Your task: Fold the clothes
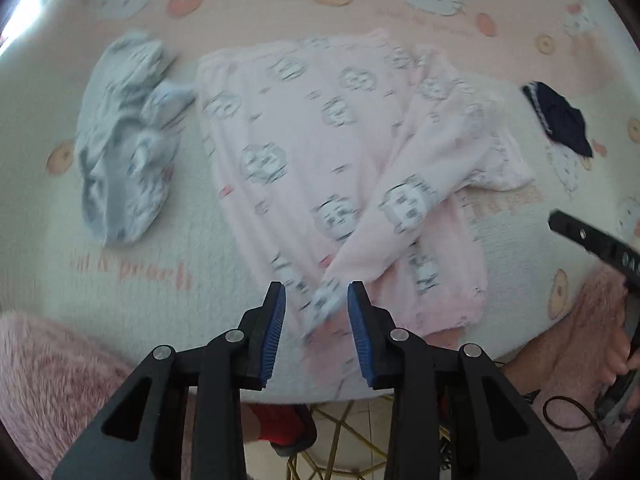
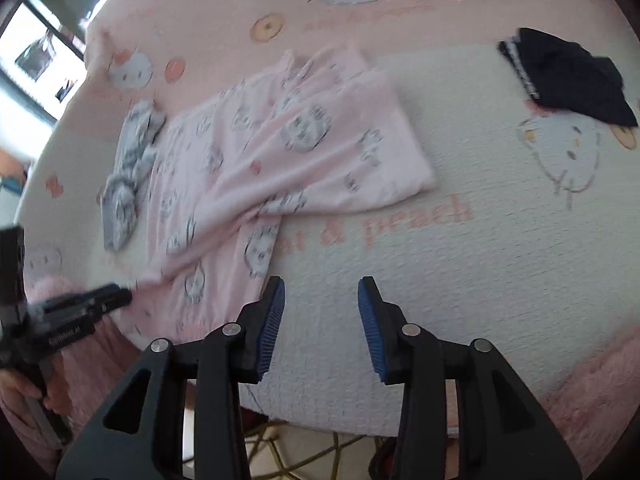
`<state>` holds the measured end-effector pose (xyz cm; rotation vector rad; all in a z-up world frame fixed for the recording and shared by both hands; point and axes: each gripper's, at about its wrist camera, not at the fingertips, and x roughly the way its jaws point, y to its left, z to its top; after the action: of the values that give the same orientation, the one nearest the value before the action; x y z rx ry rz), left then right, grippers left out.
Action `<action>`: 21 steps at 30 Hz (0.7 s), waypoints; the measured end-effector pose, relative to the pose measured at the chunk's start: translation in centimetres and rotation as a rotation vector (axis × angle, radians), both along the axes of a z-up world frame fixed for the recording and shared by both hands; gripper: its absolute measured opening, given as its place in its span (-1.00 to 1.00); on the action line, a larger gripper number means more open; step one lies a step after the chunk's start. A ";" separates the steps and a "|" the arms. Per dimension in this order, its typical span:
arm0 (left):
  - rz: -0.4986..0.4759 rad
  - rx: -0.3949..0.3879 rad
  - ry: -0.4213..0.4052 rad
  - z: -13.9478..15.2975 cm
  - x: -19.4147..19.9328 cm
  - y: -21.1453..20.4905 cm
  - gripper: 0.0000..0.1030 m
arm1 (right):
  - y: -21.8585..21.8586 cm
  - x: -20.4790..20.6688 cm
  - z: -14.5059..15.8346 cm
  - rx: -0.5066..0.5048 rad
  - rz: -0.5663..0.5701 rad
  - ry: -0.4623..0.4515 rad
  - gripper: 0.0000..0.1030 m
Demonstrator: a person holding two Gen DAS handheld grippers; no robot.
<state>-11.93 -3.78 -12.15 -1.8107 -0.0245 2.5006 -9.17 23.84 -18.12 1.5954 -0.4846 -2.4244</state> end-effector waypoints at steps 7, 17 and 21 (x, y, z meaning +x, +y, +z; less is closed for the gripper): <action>-0.337 0.059 0.107 1.2 -6.7 11.7 -0.34 | 6.7 -2.0 0.5 -0.038 -0.236 0.046 -0.23; -0.471 0.106 0.070 -2.9 -10.2 19.5 -0.34 | 9.0 -4.1 -4.4 -0.165 -0.321 -0.158 -0.22; -0.458 0.057 0.091 -4.3 -11.1 20.2 -0.68 | 8.3 -5.1 -4.6 -0.142 -0.306 -0.154 -0.22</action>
<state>-22.99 16.39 -16.42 -1.4734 0.2854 2.2241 -14.31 32.13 -22.68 1.7637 -0.9707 -2.4155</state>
